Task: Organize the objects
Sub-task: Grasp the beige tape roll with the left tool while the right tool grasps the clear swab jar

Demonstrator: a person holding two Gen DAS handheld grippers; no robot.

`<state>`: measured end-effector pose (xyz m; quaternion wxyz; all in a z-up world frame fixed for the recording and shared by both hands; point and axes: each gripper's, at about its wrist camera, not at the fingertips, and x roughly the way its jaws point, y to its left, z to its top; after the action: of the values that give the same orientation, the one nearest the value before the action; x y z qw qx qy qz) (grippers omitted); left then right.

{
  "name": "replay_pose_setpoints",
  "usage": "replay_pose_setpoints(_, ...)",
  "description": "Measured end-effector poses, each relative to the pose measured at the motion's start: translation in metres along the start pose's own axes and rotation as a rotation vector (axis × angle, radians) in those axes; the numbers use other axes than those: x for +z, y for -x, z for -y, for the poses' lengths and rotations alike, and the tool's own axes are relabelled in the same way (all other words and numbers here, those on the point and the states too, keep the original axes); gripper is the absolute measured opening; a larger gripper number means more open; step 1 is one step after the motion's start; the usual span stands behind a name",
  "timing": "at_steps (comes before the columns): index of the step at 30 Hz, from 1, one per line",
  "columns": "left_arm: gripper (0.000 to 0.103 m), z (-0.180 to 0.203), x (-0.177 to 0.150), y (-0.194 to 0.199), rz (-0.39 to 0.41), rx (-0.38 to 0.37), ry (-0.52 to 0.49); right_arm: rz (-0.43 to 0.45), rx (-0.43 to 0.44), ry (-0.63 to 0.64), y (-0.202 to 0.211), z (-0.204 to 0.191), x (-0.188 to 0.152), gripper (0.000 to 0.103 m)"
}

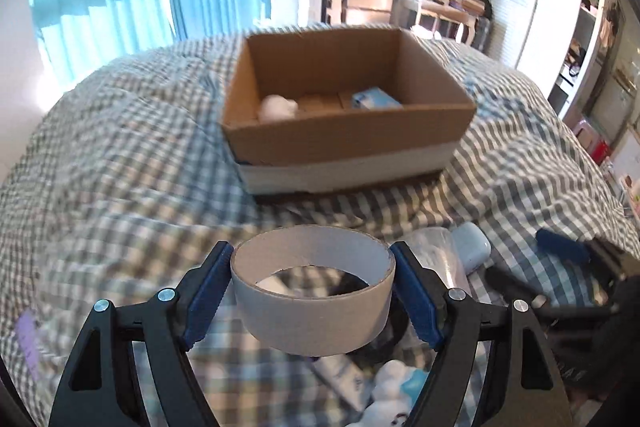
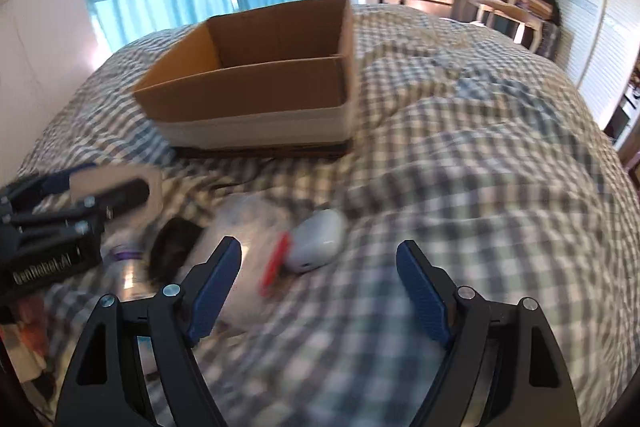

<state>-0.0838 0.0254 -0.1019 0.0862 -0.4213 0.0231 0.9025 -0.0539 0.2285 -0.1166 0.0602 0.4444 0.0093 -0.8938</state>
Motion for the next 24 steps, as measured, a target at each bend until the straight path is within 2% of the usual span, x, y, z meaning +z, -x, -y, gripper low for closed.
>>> replay_pose_setpoints(7,0.081,-0.014,-0.008,0.011,0.020,0.034,0.005,-0.079,0.033,0.042,-0.021,-0.036,-0.006,0.079)
replay_pose_setpoints(10,0.081,-0.018,-0.012,0.015,0.022,0.038,0.002,-0.084,0.046,0.004,-0.028,-0.037,-0.007,0.073)
replay_pose_setpoints(21,0.081,-0.033,-0.022,0.017,0.018,0.032,0.030,-0.181,0.015,0.017,-0.063,-0.053,-0.013,0.068)
replay_pose_setpoints(24,0.081,-0.034,-0.024,0.016,0.013,0.028,0.034,-0.173,0.009,0.016,-0.065,-0.053,-0.012,0.067)
